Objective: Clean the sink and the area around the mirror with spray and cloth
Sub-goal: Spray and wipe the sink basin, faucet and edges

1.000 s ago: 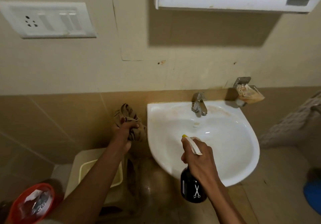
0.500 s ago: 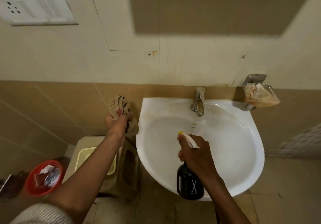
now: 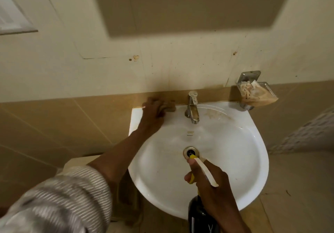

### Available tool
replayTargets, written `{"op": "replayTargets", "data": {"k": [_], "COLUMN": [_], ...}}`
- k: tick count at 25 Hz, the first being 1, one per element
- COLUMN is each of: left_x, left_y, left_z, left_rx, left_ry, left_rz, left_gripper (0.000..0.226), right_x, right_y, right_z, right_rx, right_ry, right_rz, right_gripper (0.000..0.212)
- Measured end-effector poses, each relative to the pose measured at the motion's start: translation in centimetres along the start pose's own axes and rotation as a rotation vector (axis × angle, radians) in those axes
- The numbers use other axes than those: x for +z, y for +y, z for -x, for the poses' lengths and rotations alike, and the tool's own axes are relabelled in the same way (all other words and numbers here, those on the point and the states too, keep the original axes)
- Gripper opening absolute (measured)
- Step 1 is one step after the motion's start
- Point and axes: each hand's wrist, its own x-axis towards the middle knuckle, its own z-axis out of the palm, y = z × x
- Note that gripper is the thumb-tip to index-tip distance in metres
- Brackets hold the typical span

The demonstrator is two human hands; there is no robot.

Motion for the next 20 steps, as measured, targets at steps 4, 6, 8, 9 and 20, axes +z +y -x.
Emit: {"op": "replayTargets", "data": {"k": [4,6,8,9,20], "left_x": [6.3,7.1,6.6,6.1,-1.8], "left_y": [1.4,1.0,-0.1,-0.7,-5.4], "left_z": [-2.9,-3.7,-3.8,-3.8,-2.4], "left_rx": [0.153,0.131,0.207,0.265,0.245], "left_ry": [-0.281,-0.265,-0.316,-0.352,-0.59], "left_rz": [-0.237,-0.226,-0.195,-0.196,-0.195], "left_gripper": [0.047,0.042,0.042,0.042,0.044], "right_x": [-0.4,-0.5,0.0,0.4,3.1], "right_y": [0.0,0.1,0.3,0.2,-2.4], "right_z": [-0.4,-0.6,-0.5,-0.5,-0.4], "right_rx": [0.038,0.01,-0.024,-0.036,-0.116], "right_ry": [0.082,0.116,0.138,0.145,0.079], "right_rz": [-0.098,-0.13,-0.155,-0.179,-0.191], "right_gripper": [0.018,0.025,0.034,0.035,0.03]}}
